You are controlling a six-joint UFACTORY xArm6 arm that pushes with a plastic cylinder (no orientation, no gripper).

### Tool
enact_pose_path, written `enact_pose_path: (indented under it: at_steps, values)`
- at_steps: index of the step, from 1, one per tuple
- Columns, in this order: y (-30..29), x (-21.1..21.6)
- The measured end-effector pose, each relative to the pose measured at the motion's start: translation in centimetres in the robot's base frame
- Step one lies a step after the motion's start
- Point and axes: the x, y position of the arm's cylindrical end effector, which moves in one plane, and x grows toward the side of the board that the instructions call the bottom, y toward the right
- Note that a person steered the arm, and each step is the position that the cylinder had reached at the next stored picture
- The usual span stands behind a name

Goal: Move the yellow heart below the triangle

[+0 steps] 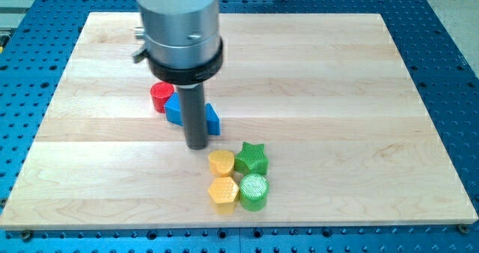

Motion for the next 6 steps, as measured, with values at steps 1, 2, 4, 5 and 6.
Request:
enact_pose_path:
  at_steps: [1, 2, 4, 5, 6]
  values:
    - [-3.0, 0.0]
    - [-5.7, 0.9]
    - [-6.1, 11.1]
    - [-6.0, 11.3]
    - [-2.6, 11.2]
